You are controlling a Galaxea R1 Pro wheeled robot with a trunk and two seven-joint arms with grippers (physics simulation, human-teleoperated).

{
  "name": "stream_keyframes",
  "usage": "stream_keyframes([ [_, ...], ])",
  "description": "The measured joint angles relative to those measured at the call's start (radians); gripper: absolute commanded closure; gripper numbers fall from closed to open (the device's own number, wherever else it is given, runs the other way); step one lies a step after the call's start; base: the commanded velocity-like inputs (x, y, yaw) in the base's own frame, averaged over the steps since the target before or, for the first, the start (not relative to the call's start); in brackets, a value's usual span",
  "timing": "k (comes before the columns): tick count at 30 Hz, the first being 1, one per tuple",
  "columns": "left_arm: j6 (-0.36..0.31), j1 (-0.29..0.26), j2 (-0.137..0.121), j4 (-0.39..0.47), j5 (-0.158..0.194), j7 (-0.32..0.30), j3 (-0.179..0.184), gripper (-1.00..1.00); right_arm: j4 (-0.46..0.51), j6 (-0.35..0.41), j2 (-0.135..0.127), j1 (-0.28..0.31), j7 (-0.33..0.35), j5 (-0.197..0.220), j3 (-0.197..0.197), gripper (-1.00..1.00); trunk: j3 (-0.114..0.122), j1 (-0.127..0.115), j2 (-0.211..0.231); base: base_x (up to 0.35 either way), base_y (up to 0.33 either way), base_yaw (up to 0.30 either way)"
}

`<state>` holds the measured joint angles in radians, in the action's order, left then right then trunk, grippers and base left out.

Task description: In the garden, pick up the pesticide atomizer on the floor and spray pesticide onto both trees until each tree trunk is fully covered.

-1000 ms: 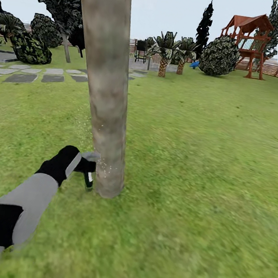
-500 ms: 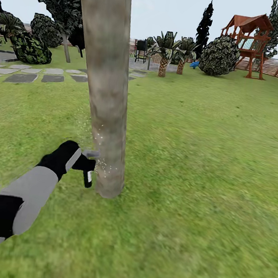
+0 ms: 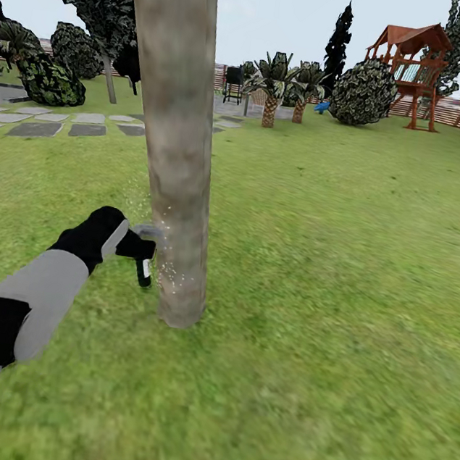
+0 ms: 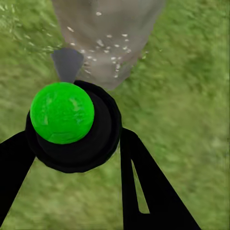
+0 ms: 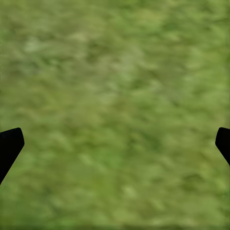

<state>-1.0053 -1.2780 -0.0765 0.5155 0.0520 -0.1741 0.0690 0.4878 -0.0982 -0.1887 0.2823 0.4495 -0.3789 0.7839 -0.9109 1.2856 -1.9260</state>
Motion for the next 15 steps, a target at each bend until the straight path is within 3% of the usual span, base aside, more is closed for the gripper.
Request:
stream_keyframes([
  [3,-0.003,-0.021,-0.018,-0.006,0.003,-0.003,0.003,1.0,0.0,0.0,0.0,0.0,0.0,0.0,0.0,-1.0,0.0,0.0,0.0,0.0,0.0,0.0],
  [11,0.001,-0.004,-0.02,-0.045,0.001,-0.003,0.006,1.0,-0.003,0.0,-0.001,0.0,0.0,-0.002,0.0,-1.0,0.0,0.0,0.0,0.0,0.0,0.0],
  [15,-0.006,-0.074,-0.02,-0.051,0.003,-0.003,0.001,1.0,-0.003,0.0,-0.001,0.0,-0.001,-0.002,0.0,-1.0,0.0,0.0,0.0,0.0,0.0,0.0],
])
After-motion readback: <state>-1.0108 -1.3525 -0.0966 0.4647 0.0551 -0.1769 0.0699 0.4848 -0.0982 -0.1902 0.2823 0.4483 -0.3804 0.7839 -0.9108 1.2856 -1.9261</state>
